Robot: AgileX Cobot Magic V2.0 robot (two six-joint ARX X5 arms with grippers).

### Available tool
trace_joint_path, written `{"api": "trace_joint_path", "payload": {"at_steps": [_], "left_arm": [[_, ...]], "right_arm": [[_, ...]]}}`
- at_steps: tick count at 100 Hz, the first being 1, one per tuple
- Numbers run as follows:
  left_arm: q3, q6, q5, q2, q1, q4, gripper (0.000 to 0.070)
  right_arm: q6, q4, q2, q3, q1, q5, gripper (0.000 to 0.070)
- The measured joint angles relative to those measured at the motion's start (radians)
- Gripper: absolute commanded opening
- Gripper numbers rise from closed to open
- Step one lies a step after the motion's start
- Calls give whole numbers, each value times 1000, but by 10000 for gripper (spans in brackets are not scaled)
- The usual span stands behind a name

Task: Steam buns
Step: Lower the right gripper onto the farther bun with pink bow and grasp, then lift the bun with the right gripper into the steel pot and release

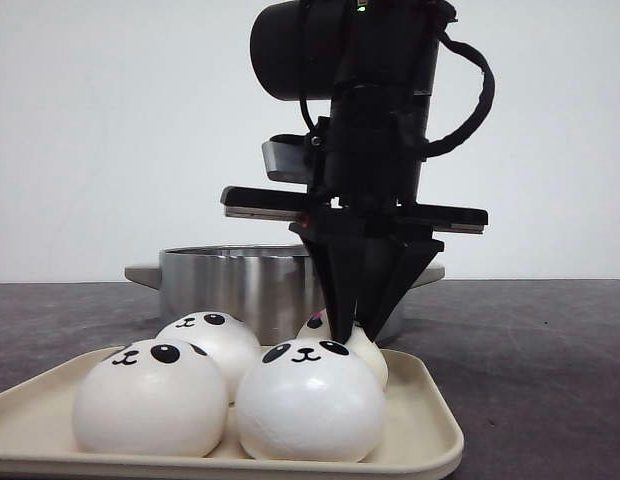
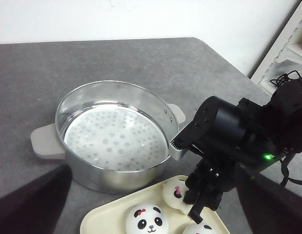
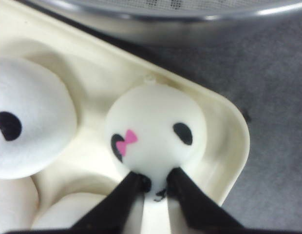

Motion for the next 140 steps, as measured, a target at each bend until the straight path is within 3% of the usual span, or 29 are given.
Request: {"api": "trace_joint_path", "payload": {"at_steps": [26, 47, 72, 87, 97, 140], "left_arm": [[0, 0, 0, 0, 0, 0, 700], [0, 0, 0, 0, 0, 0, 700], [0, -26, 0, 0, 0, 0, 700], [0, -30, 0, 3, 0, 8, 700], [0, -33, 0, 8, 0, 7, 700], [0, -34, 0, 12, 0, 7, 700]], "right_arm": [[-23, -45, -23, 1, 34, 27, 1], [-30, -58, -255, 16, 107, 37, 1], [-76, -100, -373, 253, 97, 192, 1], [-156, -80, -305, 454, 10, 196, 1], [-193, -74, -211, 536, -63, 144, 1], [-218, 27, 216, 534, -219, 78, 1]]}}
